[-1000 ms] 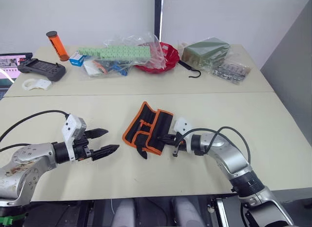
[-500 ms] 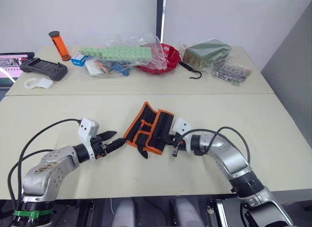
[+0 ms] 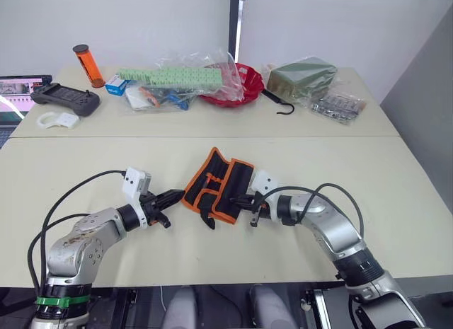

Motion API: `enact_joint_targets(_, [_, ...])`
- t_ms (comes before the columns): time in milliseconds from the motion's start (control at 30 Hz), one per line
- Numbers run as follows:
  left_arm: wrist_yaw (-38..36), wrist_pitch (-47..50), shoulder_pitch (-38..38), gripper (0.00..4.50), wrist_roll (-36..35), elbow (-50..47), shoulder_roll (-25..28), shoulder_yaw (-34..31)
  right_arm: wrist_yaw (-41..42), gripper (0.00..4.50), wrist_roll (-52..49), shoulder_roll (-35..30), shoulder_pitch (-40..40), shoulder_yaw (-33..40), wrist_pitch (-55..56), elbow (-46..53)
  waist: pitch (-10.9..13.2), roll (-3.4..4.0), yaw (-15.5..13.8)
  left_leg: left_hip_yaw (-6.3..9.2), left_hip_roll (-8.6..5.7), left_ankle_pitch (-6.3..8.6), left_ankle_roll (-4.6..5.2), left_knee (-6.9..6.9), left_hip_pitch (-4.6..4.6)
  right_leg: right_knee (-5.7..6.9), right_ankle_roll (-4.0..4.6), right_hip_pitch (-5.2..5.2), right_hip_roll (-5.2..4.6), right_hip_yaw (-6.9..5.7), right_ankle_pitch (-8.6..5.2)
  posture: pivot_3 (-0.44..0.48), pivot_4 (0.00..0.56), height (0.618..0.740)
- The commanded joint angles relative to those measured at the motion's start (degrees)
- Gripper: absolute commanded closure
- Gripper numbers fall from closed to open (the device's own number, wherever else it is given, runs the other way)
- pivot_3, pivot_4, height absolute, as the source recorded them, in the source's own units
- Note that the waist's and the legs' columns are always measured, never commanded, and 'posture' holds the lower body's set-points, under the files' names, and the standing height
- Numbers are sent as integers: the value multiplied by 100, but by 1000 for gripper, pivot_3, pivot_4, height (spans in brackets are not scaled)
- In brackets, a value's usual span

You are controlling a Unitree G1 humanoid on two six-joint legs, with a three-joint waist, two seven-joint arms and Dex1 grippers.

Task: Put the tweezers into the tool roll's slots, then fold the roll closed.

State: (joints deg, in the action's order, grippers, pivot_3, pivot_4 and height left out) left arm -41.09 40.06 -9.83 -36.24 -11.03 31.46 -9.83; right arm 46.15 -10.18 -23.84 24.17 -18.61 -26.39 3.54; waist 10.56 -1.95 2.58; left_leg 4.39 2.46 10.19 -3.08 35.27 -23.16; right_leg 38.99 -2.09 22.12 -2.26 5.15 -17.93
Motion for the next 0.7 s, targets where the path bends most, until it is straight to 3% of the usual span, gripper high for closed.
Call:
enact_joint_targets(33, [-94, -92, -321, 4470, -76, 112, 179, -258, -133, 4500, 80, 60, 0, 13, -237, 8, 0, 0, 4, 0, 0, -1, -1, 0, 0, 0, -1, 0, 0, 0, 1, 0, 150, 740])
enact_joint_targets(467, [-413, -313, -692, 4470, 313, 342, 419, 55, -250, 4500, -22, 104, -21, 118, -619, 394, 1, 1, 13, -1, -1, 0, -1, -6, -7, -1, -2, 9, 0, 2, 0, 0, 150, 740])
enact_joint_targets(700, [-637, -71, -913, 4470, 69, -48, 300, 285, -301, 4500, 9, 76, -166, 98, -673, 445, 1, 1, -10, 1, -2, 0, -1, -5, -14, -5, -2, 10, -1, 1, 0, 0, 150, 740])
